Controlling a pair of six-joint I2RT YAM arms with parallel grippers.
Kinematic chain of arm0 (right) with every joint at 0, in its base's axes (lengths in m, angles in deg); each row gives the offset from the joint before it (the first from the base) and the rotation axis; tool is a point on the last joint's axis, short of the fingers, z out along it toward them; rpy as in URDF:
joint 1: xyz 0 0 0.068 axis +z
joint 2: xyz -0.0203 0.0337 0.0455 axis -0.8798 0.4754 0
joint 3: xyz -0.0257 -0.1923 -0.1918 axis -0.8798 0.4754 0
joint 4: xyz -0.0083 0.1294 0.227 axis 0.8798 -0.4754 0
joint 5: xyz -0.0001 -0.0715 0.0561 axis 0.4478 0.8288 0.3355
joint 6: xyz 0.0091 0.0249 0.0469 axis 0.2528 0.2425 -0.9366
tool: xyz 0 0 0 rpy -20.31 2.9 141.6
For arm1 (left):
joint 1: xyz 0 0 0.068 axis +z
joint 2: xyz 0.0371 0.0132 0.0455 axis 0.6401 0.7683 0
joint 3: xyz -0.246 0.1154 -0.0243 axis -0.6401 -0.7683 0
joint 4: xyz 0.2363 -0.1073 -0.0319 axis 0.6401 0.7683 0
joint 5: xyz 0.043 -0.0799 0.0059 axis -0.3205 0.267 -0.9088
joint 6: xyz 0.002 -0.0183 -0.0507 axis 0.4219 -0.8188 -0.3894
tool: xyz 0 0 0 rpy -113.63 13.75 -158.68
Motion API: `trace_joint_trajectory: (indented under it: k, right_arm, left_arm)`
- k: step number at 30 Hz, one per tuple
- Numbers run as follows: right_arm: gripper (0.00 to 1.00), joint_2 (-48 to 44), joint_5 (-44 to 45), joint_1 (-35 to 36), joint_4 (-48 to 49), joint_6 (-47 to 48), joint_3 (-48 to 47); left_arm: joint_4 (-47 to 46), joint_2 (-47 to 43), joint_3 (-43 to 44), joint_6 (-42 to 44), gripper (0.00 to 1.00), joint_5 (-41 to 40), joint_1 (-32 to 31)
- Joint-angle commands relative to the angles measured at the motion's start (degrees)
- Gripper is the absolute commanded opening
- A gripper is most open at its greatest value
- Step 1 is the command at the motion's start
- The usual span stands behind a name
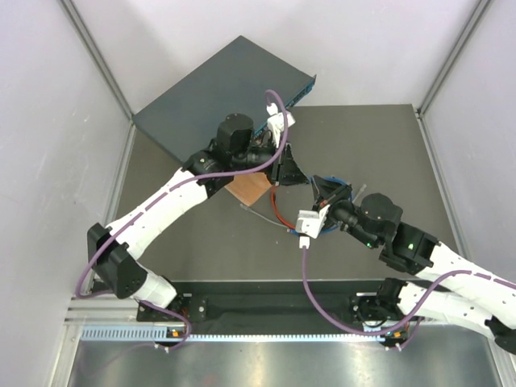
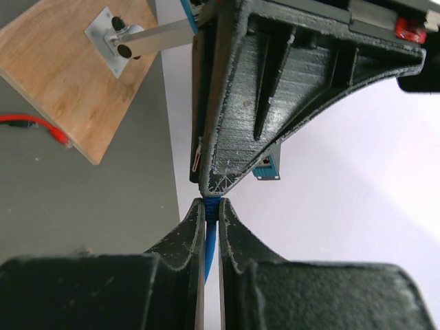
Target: Insert the plug into the switch port
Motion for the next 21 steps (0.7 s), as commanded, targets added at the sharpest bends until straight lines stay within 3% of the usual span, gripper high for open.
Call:
trace_joint_trajectory:
  k: [1, 4, 7, 10, 11, 13, 14, 17, 21]
  right_arm:
    - [0.00, -1.7, 0.1, 2.3, 2.6, 2.5, 0.7]
    - [0.00, -1.9, 0.2, 2.7, 3.0, 2.8, 0.9]
    - [0.00, -2.9, 0.1, 2.9, 3.7, 3.7, 2.0]
    - [0.25, -3.8, 1.1, 3.1, 2.6, 2.6, 3.1]
    - [0.42, -4.1, 1.3, 3.0, 1.5, 2.0, 3.3]
    - [0.59, -5.2, 2.1, 3.0, -2.3, -1.4, 3.6]
    - [0.75, -5.9, 2.3, 2.9, -3.6, -2.9, 3.4]
    - [0.86, -8.1, 2.2, 2.6, -9.9, -10.0, 2.2]
    - [0.91, -7.9, -5.0, 0.6, -21.9, -21.5, -4.3]
  left_arm:
    - [-1.8, 0.9, 1.5, 2.3, 0.20, -0.5, -0.4]
    - [-0.4, 0.8, 1.2, 4.2, 0.02, -0.7, -0.6]
    - [-0.8, -1.0, -1.1, 7.8, 0.00, -0.8, -0.6]
    - [-2.1, -2.6, -3.0, 11.9, 0.00, -1.7, -0.6]
    - [-2.0, -3.4, -3.6, 13.5, 0.00, -2.2, -0.6]
    - [-0.9, -4.4, -3.8, 18.3, 0.00, -2.8, -0.6]
    - [-0.2, -4.6, -3.8, 19.9, 0.00, -3.1, -0.6]
    - [1.9, -5.6, -3.9, 27.3, 0.00, -3.1, -0.6]
    - [2.7, -6.7, -4.9, 35.9, 0.00, -2.9, -0.6]
